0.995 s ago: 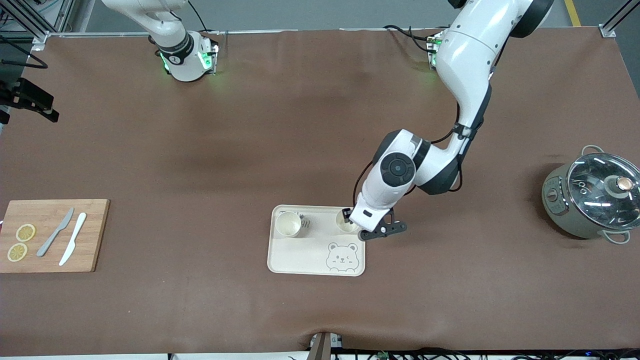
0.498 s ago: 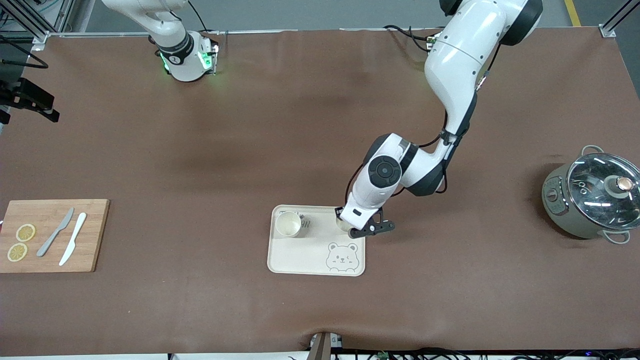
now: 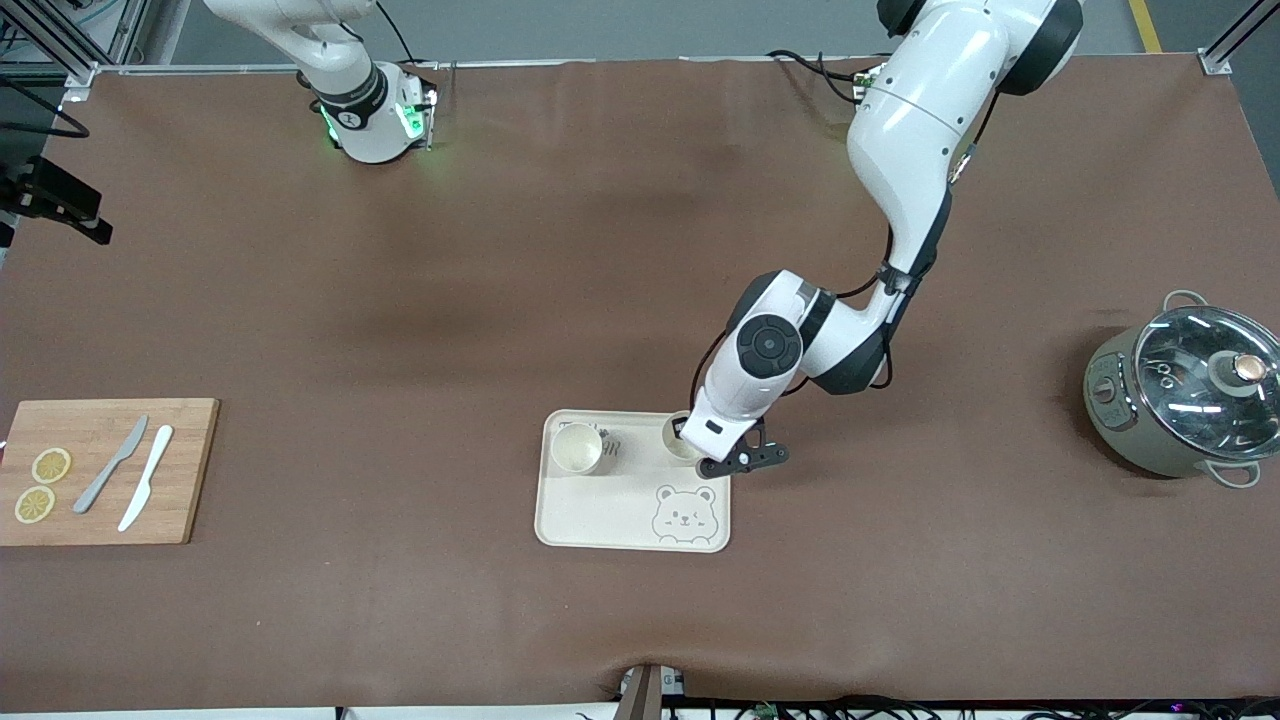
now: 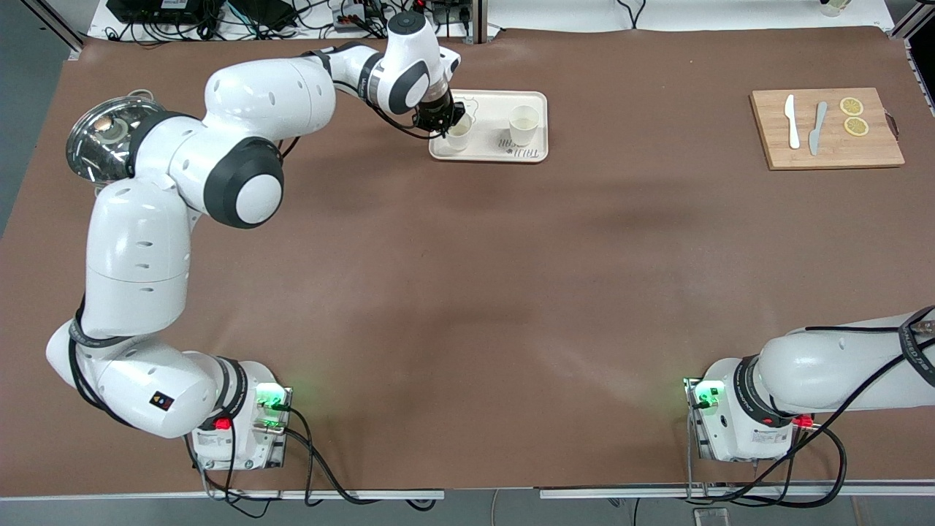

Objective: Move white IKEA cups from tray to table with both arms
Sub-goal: 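Lower the left gripper onto the nearer white cup and grasp it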

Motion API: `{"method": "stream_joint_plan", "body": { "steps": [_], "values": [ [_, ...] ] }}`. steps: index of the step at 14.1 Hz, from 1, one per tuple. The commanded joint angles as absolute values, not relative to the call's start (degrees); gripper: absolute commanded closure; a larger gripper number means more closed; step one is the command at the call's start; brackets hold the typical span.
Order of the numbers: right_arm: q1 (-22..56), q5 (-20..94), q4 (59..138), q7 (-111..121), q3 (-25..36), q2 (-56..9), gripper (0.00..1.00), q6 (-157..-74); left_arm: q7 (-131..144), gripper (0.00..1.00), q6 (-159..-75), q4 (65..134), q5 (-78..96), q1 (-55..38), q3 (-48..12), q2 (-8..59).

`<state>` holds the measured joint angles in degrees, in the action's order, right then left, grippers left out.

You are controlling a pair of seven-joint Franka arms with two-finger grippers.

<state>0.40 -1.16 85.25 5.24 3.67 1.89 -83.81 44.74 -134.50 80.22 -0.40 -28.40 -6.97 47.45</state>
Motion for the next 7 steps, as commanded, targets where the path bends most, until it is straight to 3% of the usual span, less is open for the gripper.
{"method": "stream_joint_plan", "body": {
  "steps": [1, 7],
  "values": [
    [-0.6, -1.5, 85.3, 5.4, 3.1, 2.4, 0.0, -84.0, 42.8, 1.0, -134.6, 79.0, 0.0, -28.3, -6.3, 47.3],
    [-0.5, -1.5, 85.3, 5.4, 3.1, 2.2, 0.0, -84.5, 41.0, 1.0, -132.2, 79.4, 0.0, -24.7, -6.2, 41.9]
  ]
}}
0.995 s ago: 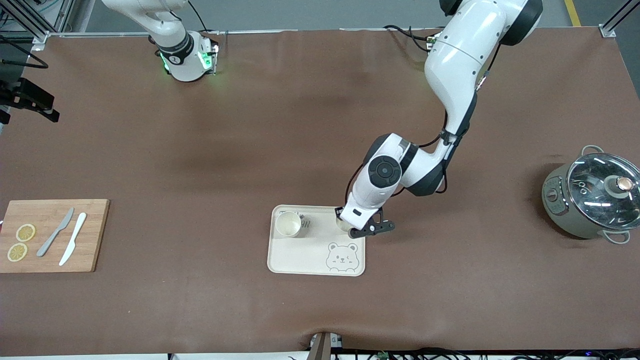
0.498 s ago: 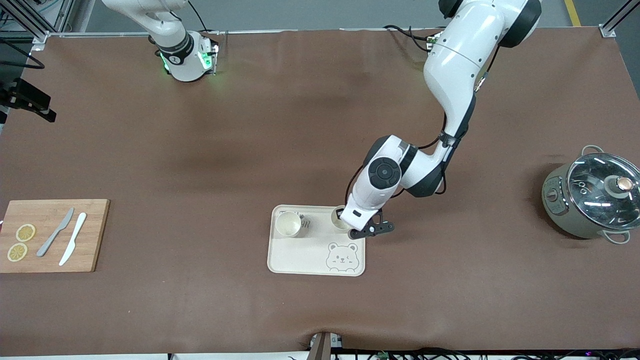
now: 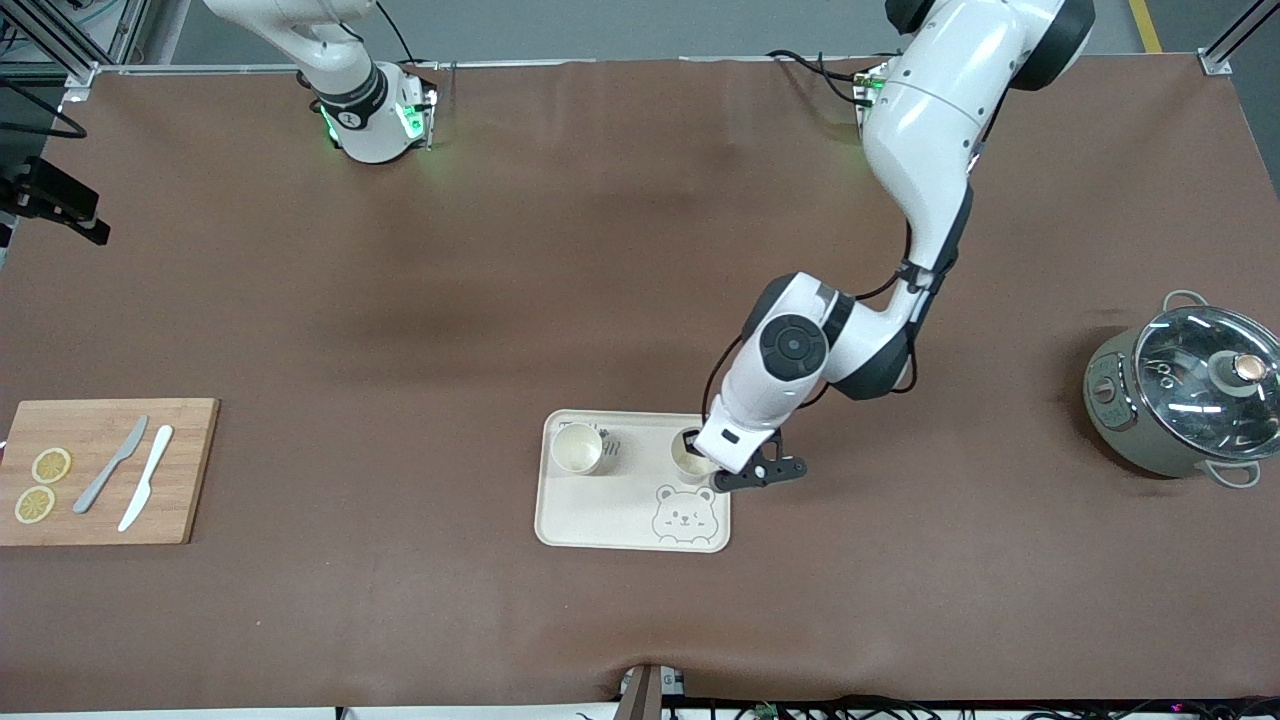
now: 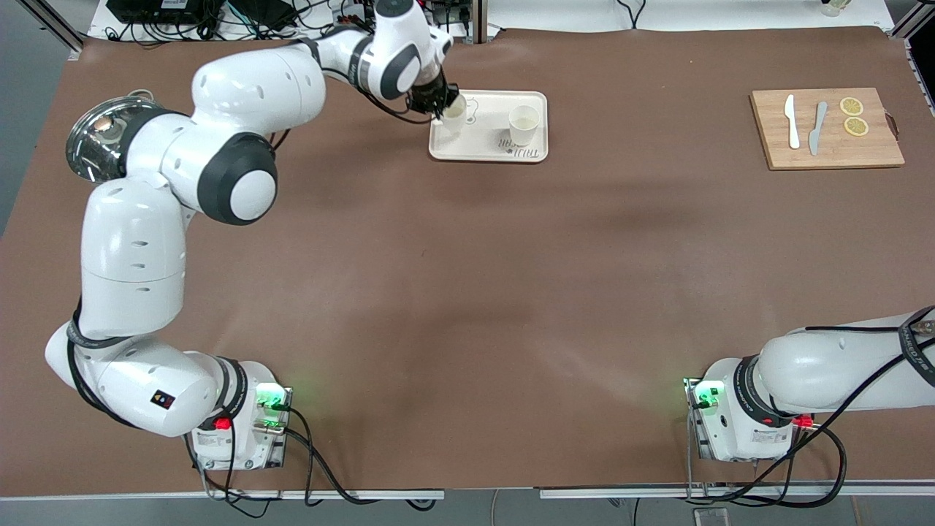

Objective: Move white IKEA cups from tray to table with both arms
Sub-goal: 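Lift the white cup with the left gripper and carry it toward the pot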

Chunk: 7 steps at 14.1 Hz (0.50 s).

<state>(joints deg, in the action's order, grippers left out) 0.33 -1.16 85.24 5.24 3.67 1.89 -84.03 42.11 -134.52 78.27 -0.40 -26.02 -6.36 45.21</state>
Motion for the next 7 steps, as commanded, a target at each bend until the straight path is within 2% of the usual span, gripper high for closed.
{"method": "stream_joint_plan", "body": {
  "steps": [1, 7],
  "values": [
    [-0.7, -1.7, 85.3, 5.4, 3.1, 2.1, 0.0, -85.2, 41.0, 1.0, -130.6, 79.4, -0.1, -24.1, -6.2, 40.5],
    [-1.6, -0.9, 85.2, 6.2, 3.0, -0.3, 0.0, -87.3, 35.3, 1.0, -119.2, 79.4, -0.1, -15.1, -6.2, 33.0]
  ]
}}
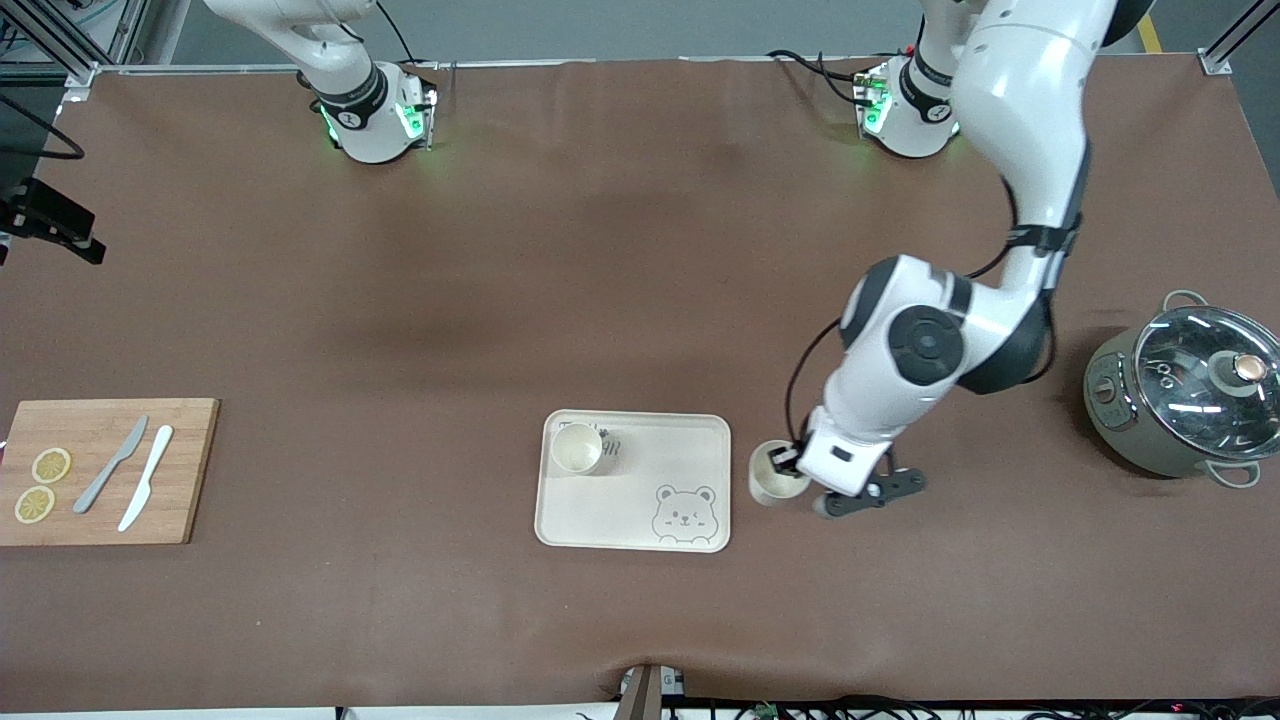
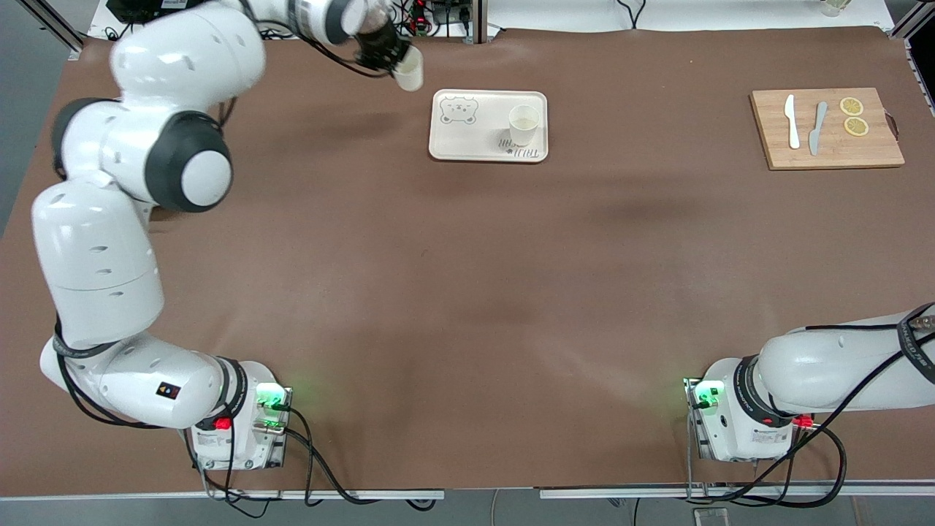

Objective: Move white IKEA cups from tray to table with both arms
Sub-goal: 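Lift the white cup with the left gripper and carry it toward the pot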

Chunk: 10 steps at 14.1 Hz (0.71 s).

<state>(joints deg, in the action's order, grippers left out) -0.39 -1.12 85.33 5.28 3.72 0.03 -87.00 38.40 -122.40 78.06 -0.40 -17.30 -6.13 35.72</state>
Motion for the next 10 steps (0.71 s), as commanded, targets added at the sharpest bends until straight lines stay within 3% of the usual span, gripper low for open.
{"method": "stream_joint_plan", "body": {
  "steps": [1, 5, 10],
  "values": [
    [-1.3, -1.0, 85.2, 6.1, 3.0, -1.3, 0.0, -87.4, 33.7, 1.0, -116.9, 79.5, -0.1, -13.7, -6.2, 32.3],
    [-0.7, -1.0, 85.2, 6.2, 2.8, -7.5, 0.0, -87.1, 26.2, 1.0, -112.3, 81.6, -0.1, -7.6, -6.3, 30.6],
    [2.9, 3.1, 85.3, 5.3, 2.7, -12.7, 0.0, -91.2, 18.0, 1.0, -114.9, 87.1, 0.0, -1.2, -6.5, 30.7]
  ]
}}
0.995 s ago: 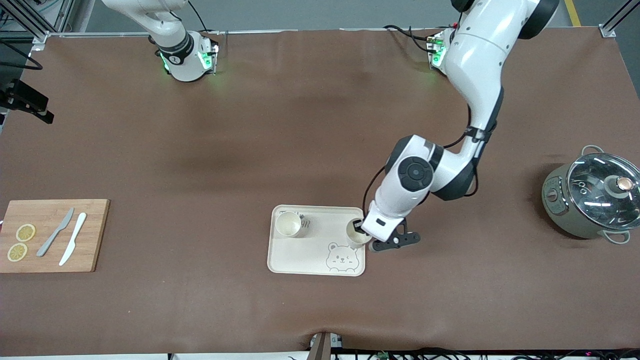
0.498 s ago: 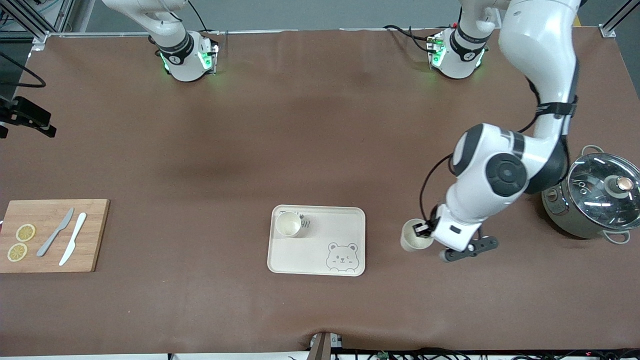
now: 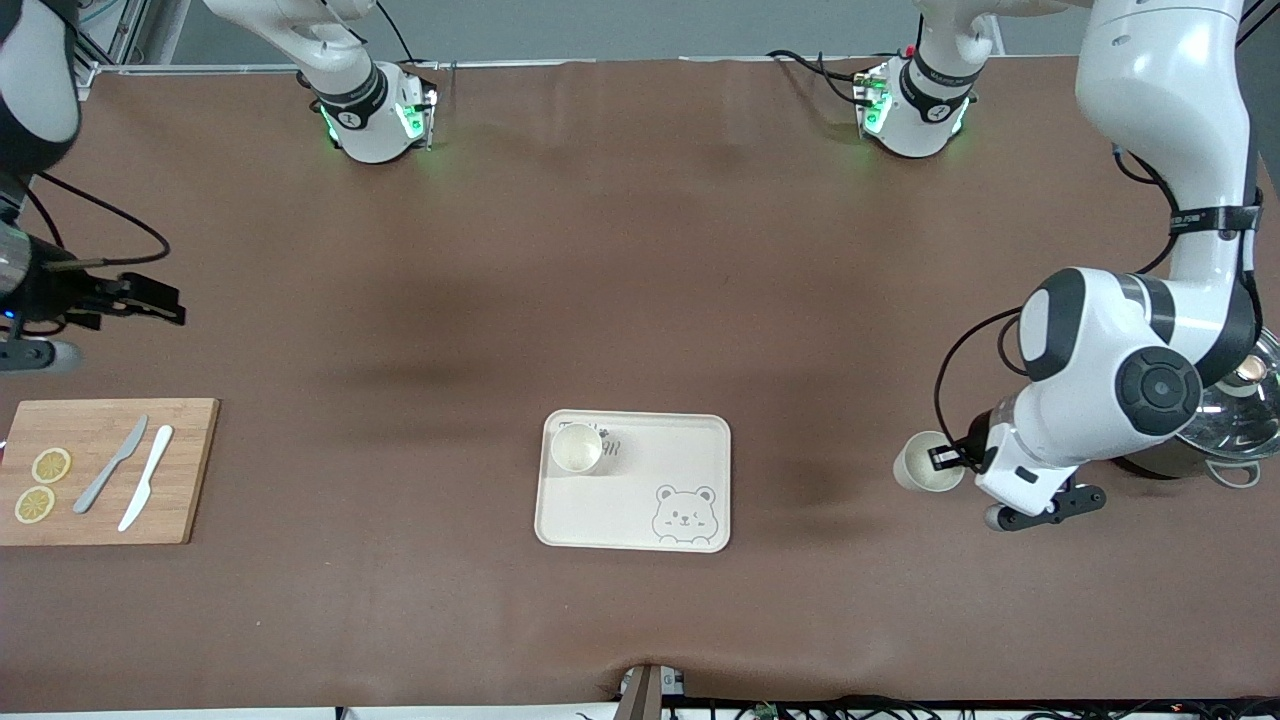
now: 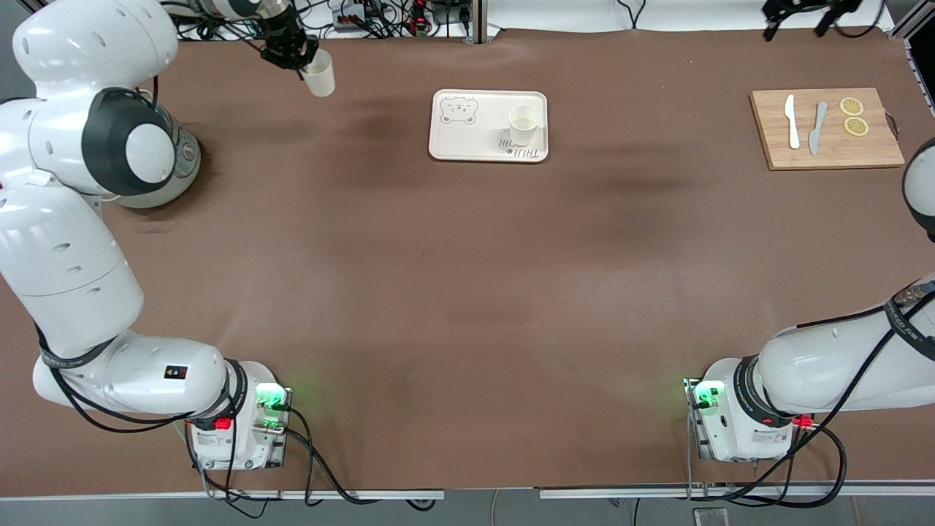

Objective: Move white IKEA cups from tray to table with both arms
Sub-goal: 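Set the cup down with the left gripper while the right gripper reaches the tray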

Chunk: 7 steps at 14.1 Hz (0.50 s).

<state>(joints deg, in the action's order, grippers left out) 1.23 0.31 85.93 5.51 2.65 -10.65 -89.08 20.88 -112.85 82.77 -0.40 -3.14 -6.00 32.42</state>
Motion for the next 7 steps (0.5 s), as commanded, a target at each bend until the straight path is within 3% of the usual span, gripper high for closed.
{"method": "stream_joint_plan", "body": {
  "steps": [1, 7],
  "values": [
    [3.1, 4.0, 85.3, 4.4, 2.8, -14.3, 0.0, -93.1, 17.6, 1.0, -116.2, 89.1, 0.0, -0.5, -6.4, 30.7],
    [11.8, 10.1, 85.7, -17.7, 2.7, -24.5, 0.0, -103.9, 9.9, 1.0, -127.3, 100.5, 0.6, 5.3, -6.9, 30.9]
  ]
}}
